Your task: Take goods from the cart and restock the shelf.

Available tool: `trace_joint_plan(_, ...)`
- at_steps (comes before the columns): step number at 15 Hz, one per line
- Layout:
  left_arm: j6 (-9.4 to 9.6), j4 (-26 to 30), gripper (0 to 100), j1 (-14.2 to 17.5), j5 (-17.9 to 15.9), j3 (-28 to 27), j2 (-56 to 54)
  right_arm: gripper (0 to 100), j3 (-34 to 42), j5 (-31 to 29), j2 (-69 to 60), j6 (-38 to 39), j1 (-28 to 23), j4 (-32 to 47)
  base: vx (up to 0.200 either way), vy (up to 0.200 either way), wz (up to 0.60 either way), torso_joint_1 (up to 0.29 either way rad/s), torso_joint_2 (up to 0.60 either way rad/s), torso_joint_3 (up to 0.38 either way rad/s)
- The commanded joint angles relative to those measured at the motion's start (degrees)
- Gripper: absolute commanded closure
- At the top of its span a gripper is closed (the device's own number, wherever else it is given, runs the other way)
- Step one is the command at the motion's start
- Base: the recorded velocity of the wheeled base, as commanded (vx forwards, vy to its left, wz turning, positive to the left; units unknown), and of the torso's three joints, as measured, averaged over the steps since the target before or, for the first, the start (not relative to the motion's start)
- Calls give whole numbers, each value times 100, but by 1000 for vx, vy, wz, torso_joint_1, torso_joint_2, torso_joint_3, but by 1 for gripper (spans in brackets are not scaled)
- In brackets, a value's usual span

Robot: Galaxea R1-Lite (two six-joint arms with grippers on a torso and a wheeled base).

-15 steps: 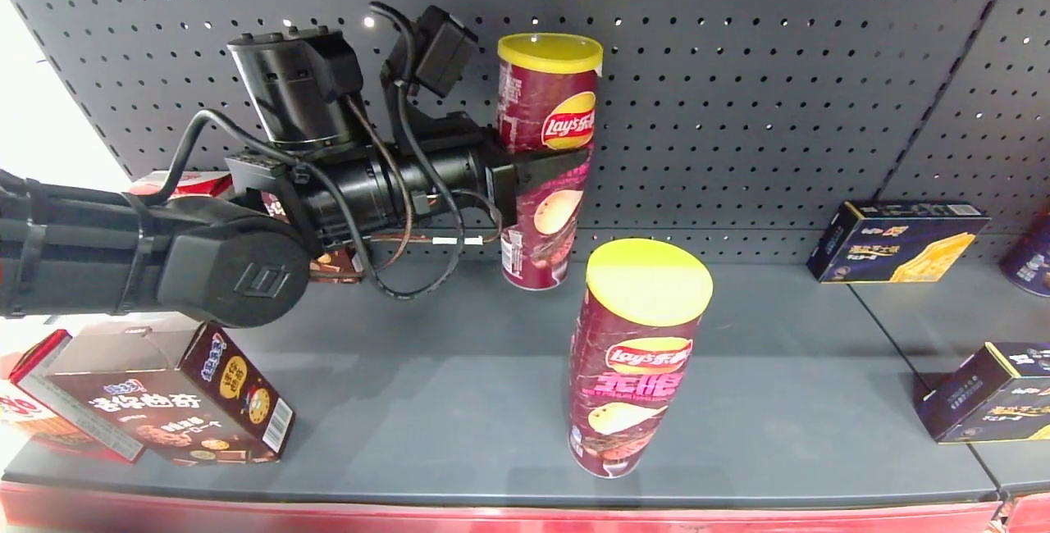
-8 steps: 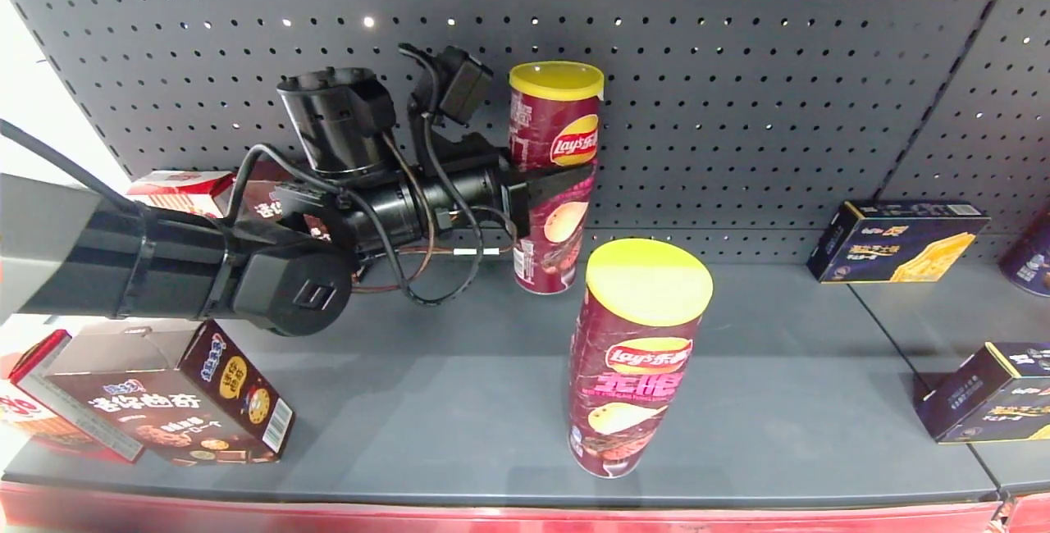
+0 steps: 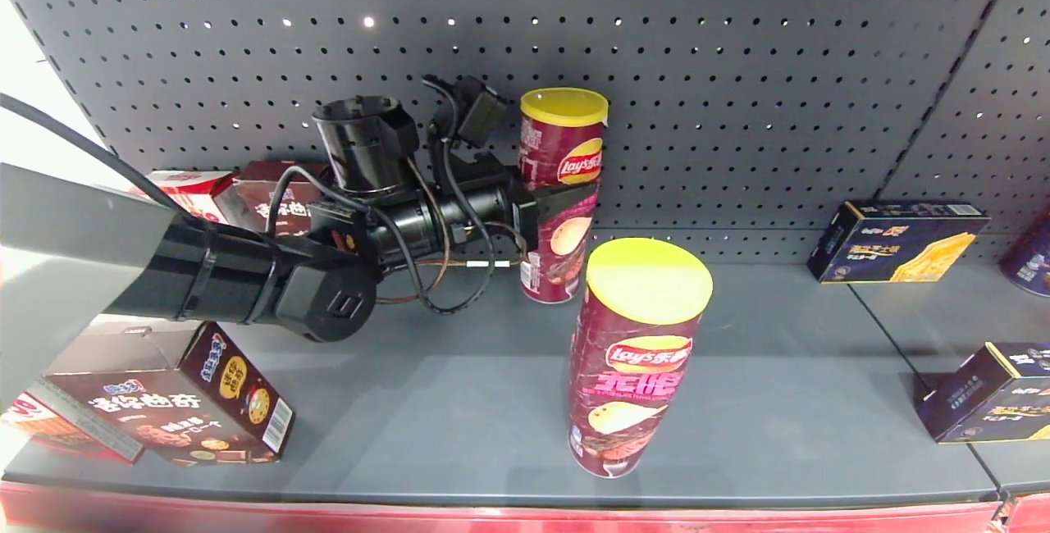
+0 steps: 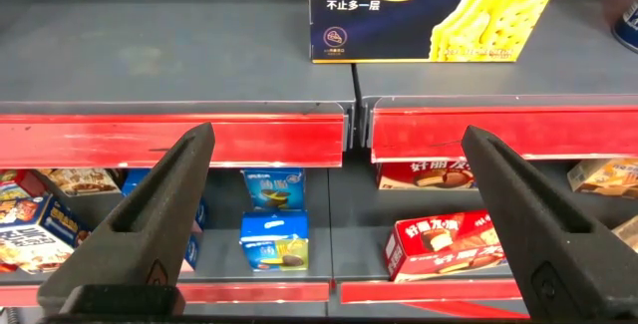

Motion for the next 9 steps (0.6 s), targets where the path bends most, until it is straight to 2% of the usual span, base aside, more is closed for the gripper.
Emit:
trace_joint_plan(1,0,-3,100,-1,2,-59,106,0,0,-2,10,-1,1,-1,0,0,0,0,0,0)
trace_joint_plan(9,-9,-240,100,-10,2,-111,378,0,0,-2,10,-1,1,-1,0,0,0,0,0,0)
